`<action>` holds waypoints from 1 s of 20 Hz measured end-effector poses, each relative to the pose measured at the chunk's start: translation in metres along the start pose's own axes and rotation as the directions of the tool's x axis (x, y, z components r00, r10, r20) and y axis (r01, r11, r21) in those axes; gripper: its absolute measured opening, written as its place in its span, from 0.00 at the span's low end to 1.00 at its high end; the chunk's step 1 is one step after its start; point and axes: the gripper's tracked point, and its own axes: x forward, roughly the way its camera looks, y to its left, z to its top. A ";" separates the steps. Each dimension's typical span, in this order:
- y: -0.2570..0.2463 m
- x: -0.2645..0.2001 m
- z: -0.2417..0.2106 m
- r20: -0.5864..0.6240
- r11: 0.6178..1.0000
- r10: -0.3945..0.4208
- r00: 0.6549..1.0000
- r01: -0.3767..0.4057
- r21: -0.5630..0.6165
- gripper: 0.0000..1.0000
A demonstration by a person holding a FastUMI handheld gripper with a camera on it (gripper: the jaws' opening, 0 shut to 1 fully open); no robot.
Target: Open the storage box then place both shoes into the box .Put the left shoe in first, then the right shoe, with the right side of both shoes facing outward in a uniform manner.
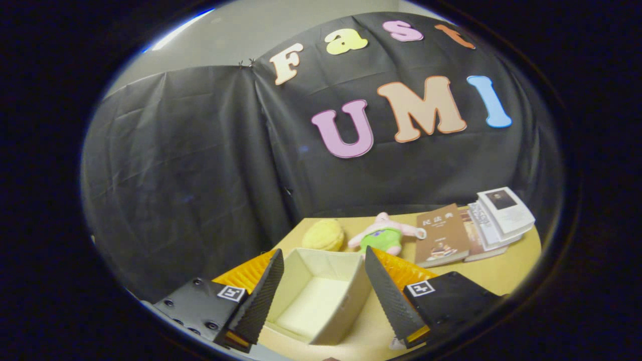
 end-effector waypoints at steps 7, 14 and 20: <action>-0.089 -0.018 -0.051 -0.078 0.989 -0.143 0.987 0.139 -0.055 1.00; -0.161 -0.020 -0.151 -0.269 0.969 -0.234 0.934 0.204 -0.136 1.00; -0.200 -0.023 -0.220 -0.426 0.959 -0.276 0.862 0.221 -0.175 0.98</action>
